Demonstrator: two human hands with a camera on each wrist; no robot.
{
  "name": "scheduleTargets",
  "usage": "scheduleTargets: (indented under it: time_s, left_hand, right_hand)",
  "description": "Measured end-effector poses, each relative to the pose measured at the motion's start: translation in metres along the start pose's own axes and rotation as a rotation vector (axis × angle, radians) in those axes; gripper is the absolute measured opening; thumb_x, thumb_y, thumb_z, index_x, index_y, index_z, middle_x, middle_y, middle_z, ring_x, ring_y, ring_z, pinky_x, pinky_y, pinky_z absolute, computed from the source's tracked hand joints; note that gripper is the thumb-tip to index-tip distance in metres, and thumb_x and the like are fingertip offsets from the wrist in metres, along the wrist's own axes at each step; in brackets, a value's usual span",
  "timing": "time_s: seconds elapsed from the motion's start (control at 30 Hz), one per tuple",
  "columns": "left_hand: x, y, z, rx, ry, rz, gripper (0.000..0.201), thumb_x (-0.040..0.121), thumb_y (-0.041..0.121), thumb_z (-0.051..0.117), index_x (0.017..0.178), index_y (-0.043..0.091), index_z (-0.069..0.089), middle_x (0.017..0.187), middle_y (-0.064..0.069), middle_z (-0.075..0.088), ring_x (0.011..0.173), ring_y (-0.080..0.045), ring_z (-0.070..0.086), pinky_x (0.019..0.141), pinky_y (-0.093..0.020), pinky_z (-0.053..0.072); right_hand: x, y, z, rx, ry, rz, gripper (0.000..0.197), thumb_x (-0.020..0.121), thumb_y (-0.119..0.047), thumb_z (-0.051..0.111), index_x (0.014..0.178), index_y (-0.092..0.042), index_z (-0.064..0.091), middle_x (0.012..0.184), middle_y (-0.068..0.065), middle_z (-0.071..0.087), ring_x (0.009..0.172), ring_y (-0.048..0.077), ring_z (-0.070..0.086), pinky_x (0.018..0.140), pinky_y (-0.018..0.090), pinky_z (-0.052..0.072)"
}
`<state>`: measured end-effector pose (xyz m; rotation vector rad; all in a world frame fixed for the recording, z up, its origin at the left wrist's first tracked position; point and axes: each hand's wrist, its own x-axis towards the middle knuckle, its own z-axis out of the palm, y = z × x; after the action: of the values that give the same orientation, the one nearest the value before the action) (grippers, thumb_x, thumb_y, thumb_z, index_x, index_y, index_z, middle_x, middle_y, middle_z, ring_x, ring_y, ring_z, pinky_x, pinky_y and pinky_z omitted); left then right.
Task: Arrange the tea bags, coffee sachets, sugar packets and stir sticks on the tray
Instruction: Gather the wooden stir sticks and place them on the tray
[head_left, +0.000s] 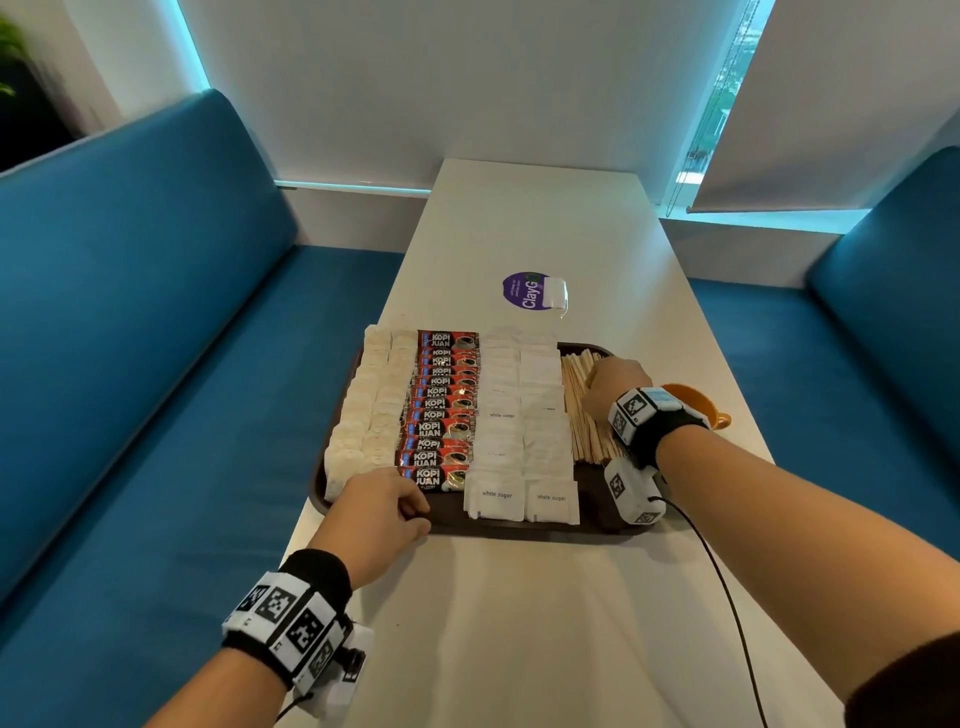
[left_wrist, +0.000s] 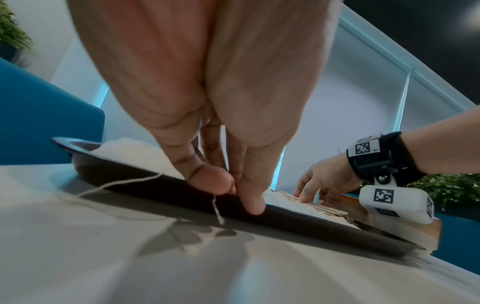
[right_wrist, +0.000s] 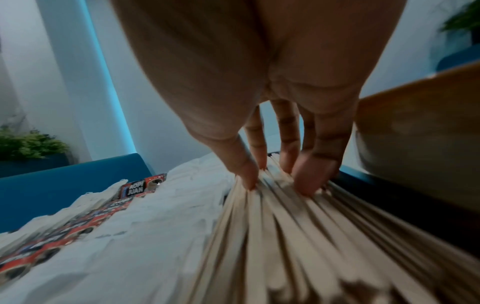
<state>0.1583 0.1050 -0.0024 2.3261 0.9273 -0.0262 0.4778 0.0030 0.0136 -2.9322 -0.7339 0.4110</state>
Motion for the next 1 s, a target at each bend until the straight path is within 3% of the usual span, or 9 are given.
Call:
scheduleTargets:
  time_s: [0.17, 0.33, 0.43, 0.53, 0.6, 0.7, 0.73, 0.83, 1.0]
  left_hand:
    - [0.001, 0.0, -0.001, 0.006, -0.007, 0.005, 0.015, 0.086, 0.027, 0.079, 0.101, 0.027, 0.075, 0.098, 0.015, 0.061, 0.086, -0.001, 0.058, 0.068, -0.009, 0.039]
    - [0.002, -0.001, -0.001, -0.004, -0.014, 0.003, 0.014, 0.086, 0.027, 0.08, 0.099, 0.027, 0.075, 0.098, 0.014, 0.061, 0.087, -0.003, 0.059, 0.071, -0.012, 0.042]
    - [0.002, -0.002, -0.001, -0.007, -0.012, 0.008, 0.014, 0.086, 0.027, 0.08, 0.098, 0.028, 0.076, 0.097, 0.014, 0.062, 0.087, -0.002, 0.059, 0.071, -0.012, 0.042]
    - [0.002, -0.001, -0.001, -0.012, -0.01, 0.011, 0.012, 0.086, 0.025, 0.08, 0.098, 0.027, 0.075, 0.097, 0.014, 0.061, 0.087, -0.003, 0.059, 0.072, -0.014, 0.042]
    - [0.001, -0.001, 0.0, -0.007, -0.007, 0.017, 0.011, 0.087, 0.025, 0.079, 0.097, 0.027, 0.075, 0.097, 0.013, 0.061, 0.087, -0.004, 0.058, 0.073, -0.014, 0.042]
    - [0.001, -0.002, 0.001, -0.01, -0.012, 0.026, 0.009, 0.087, 0.022, 0.078, 0.094, 0.027, 0.074, 0.096, 0.013, 0.059, 0.087, -0.004, 0.058, 0.073, -0.015, 0.043]
    - [0.001, -0.002, 0.001, -0.005, -0.015, 0.029, 0.009, 0.088, 0.021, 0.078, 0.093, 0.027, 0.073, 0.096, 0.013, 0.058, 0.087, -0.003, 0.058, 0.072, -0.015, 0.042]
    - [-0.001, -0.001, 0.003, -0.007, -0.012, 0.044, 0.01, 0.089, 0.018, 0.075, 0.091, 0.027, 0.071, 0.097, 0.013, 0.056, 0.086, -0.004, 0.056, 0.068, -0.014, 0.039]
    - [-0.002, -0.001, 0.004, 0.001, 0.0, 0.053, 0.011, 0.089, 0.017, 0.075, 0.088, 0.027, 0.069, 0.096, 0.012, 0.056, 0.085, -0.003, 0.056, 0.068, -0.015, 0.039]
  right_hand:
    - [0.005, 0.007, 0.003, 0.065, 0.014, 0.007, 0.009, 0.092, -0.016, 0.066, 0.1, -0.011, 0.066, 0.091, 0.006, 0.064, 0.066, 0.016, 0.056, 0.05, 0.024, 0.038]
    - [0.003, 0.012, 0.0, 0.109, 0.087, -0.017, 0.015, 0.094, -0.012, 0.061, 0.106, -0.009, 0.069, 0.101, 0.009, 0.069, 0.074, 0.019, 0.06, 0.061, 0.027, 0.048]
    - [-0.005, 0.011, -0.002, 0.092, 0.019, -0.064, 0.024, 0.097, -0.01, 0.055, 0.113, -0.006, 0.072, 0.114, 0.01, 0.071, 0.092, 0.023, 0.067, 0.079, 0.031, 0.058]
    - [-0.017, 0.014, -0.009, 0.168, 0.041, -0.101, 0.032, 0.097, -0.006, 0.053, 0.122, -0.011, 0.072, 0.128, 0.009, 0.067, 0.111, 0.026, 0.065, 0.096, 0.035, 0.056]
    - [-0.028, 0.02, -0.015, 0.272, 0.099, -0.113, 0.029, 0.097, -0.006, 0.055, 0.118, -0.014, 0.073, 0.125, 0.007, 0.068, 0.108, 0.024, 0.066, 0.093, 0.034, 0.057]
    - [-0.054, 0.031, -0.022, 0.268, 0.065, -0.169, 0.016, 0.099, -0.018, 0.06, 0.105, -0.016, 0.075, 0.101, 0.002, 0.073, 0.086, 0.015, 0.068, 0.067, 0.023, 0.053]
    - [-0.064, 0.035, -0.021, 0.215, 0.021, -0.191, 0.015, 0.099, -0.023, 0.061, 0.103, -0.017, 0.075, 0.095, 0.0, 0.073, 0.082, 0.013, 0.068, 0.065, 0.021, 0.052]
    - [-0.087, 0.048, -0.008, 0.041, -0.085, -0.26, 0.018, 0.099, -0.026, 0.062, 0.102, -0.017, 0.077, 0.092, -0.003, 0.072, 0.082, 0.01, 0.066, 0.074, 0.022, 0.054]
    - [-0.093, 0.047, 0.018, -0.12, -0.174, -0.307, 0.025, 0.103, -0.027, 0.054, 0.116, -0.017, 0.073, 0.107, 0.001, 0.071, 0.094, 0.017, 0.066, 0.086, 0.027, 0.055]
